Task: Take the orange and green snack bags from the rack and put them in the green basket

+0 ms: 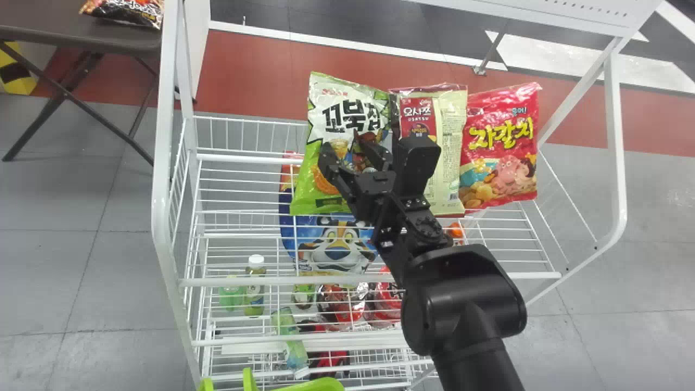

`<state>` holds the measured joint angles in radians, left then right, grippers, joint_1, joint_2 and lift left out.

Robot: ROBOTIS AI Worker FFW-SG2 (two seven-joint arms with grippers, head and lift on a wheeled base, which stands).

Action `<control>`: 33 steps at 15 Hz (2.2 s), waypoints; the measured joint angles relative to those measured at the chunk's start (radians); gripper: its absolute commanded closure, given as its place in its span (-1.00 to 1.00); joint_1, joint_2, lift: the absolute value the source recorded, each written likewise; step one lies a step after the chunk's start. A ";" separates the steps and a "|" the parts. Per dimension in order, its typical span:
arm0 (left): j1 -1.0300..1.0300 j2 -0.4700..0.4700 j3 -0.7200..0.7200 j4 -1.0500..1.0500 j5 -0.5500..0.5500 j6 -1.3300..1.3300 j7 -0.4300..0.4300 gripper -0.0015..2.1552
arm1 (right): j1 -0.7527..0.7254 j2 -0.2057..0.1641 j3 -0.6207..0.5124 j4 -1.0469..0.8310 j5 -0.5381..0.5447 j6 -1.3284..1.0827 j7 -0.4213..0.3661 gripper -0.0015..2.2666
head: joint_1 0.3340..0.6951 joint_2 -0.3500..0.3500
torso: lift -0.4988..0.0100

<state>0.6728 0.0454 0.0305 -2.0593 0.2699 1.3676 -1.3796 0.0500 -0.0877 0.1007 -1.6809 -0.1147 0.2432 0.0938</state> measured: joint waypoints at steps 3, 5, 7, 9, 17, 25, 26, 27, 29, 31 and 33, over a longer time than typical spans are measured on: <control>-0.003 0.000 0.006 0.005 0.002 0.000 0.002 0.99 | 0.009 -0.001 0.009 -0.004 0.007 -0.003 0.010 0.97 | 1.00 -0.73 | 0.96; -0.005 -0.001 0.006 0.005 0.004 0.000 0.003 0.99 | 0.022 -0.002 0.016 -0.010 0.012 -0.028 0.010 0.97 | 1.00 -0.72 | 0.96; -0.006 -0.001 0.006 0.005 0.005 0.000 0.005 0.99 | 0.037 -0.006 0.020 -0.029 0.013 -0.050 0.023 0.97 | 1.00 -0.70 | 0.96; -0.006 -0.001 0.006 0.005 0.005 0.000 0.005 0.99 | 0.048 -0.010 0.018 -0.050 0.010 -0.059 0.046 0.97 | 1.00 -0.69 | 0.96; -0.003 -0.001 0.006 0.002 0.007 0.000 0.000 0.99 | 0.076 -0.021 -0.022 -0.116 -0.038 -0.073 0.244 0.97 | 1.00 -0.62 | 0.96; 0.004 -0.001 0.004 -0.006 0.008 -0.003 -0.003 0.99 | 0.264 -0.046 -0.057 -0.426 -0.081 0.107 0.388 0.98 | 1.00 -0.55 | 0.96; 0.004 -0.001 0.003 -0.006 0.008 -0.005 -0.002 0.99 | 0.306 -0.054 -0.066 -0.478 -0.091 0.129 0.393 0.98 | 1.00 -0.59 | 0.96; 0.004 -0.001 0.002 -0.006 0.008 -0.007 -0.001 0.99 | 0.354 -0.063 -0.078 -0.530 -0.101 0.150 0.396 0.98 | 1.00 -0.62 | 0.96; 0.003 -0.003 0.001 -0.006 0.008 -0.011 0.000 0.99 | 0.435 -0.081 -0.103 -0.610 -0.117 0.202 0.401 0.98 | 1.00 -0.67 | 0.96; 0.001 -0.006 0.000 -0.006 0.008 -0.013 0.004 0.99 | 0.516 -0.100 -0.132 -0.676 -0.132 0.262 0.426 0.98 | 1.00 -0.77 | 0.96; 0.000 -0.010 -0.001 -0.006 0.008 -0.020 0.005 0.99 | 0.590 -0.116 -0.174 -0.718 -0.172 0.318 0.459 0.98 | 1.00 -0.87 | 0.96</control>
<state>0.6724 0.0358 0.0291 -2.0655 0.2777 1.3473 -1.3748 0.6403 -0.2042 -0.0731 -2.3988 -0.2869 0.5617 0.5532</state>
